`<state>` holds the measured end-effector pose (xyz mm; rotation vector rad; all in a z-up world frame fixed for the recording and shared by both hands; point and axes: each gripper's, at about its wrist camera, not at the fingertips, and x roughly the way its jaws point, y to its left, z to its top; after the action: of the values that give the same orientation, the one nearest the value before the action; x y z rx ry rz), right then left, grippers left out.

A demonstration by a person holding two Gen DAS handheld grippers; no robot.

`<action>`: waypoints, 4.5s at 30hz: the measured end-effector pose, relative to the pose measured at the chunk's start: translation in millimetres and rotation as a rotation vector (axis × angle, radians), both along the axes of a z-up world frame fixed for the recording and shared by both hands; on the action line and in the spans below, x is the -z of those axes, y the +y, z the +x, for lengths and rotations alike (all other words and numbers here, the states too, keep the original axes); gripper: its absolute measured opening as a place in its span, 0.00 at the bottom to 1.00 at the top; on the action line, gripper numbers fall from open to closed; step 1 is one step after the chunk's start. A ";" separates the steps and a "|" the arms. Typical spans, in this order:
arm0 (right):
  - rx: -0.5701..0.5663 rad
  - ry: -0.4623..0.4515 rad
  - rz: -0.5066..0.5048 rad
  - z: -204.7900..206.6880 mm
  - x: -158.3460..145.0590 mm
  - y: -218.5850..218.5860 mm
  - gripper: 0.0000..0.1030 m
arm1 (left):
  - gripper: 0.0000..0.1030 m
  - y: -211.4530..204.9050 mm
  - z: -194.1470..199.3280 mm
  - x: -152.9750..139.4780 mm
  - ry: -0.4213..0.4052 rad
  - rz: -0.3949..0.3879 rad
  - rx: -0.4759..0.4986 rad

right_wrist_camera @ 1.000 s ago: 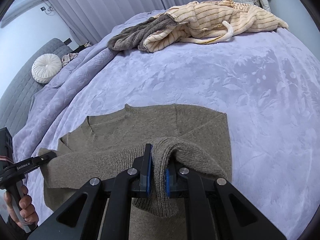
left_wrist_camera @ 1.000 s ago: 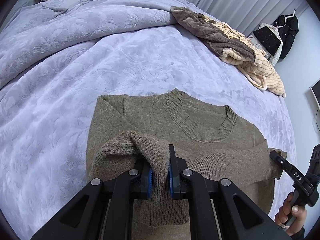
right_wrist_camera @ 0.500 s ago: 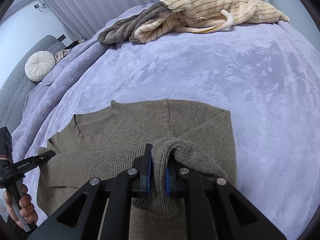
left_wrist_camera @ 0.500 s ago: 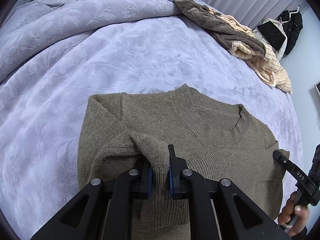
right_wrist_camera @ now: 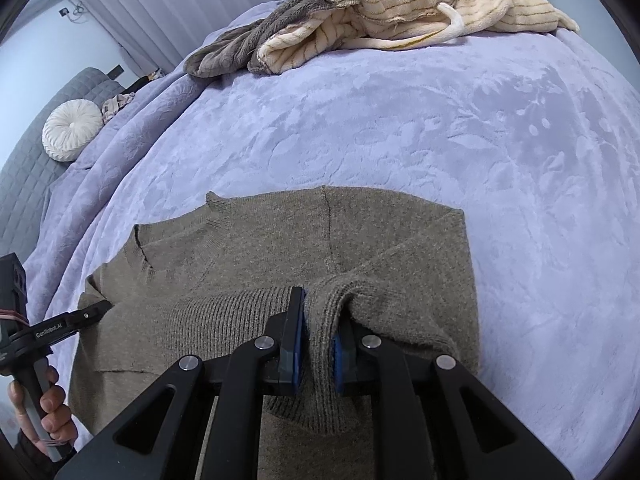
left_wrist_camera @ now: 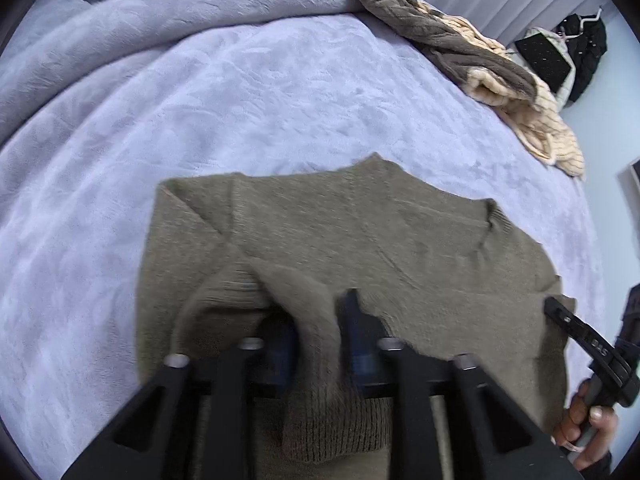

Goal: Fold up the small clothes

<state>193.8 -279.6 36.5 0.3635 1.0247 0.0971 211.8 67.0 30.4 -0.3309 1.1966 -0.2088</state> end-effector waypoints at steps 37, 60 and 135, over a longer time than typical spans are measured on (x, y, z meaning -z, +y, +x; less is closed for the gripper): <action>-0.043 -0.056 0.000 31.4 -26.7 -2.7 0.57 | 0.95 8.2 26.2 -36.6 -0.112 -0.224 0.009; -0.122 -0.115 -0.314 -33.3 -33.1 58.3 0.67 | 0.95 -24.0 -50.5 -21.5 -0.183 0.256 0.039; -0.480 0.097 -0.135 54.1 -19.9 289.4 0.19 | 0.26 -0.1 -130.9 -1.9 -0.197 0.016 -0.028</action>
<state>248.0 9.8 56.5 -0.0070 1.1923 0.4425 80.9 66.9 32.3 -0.3059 0.9984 -0.2030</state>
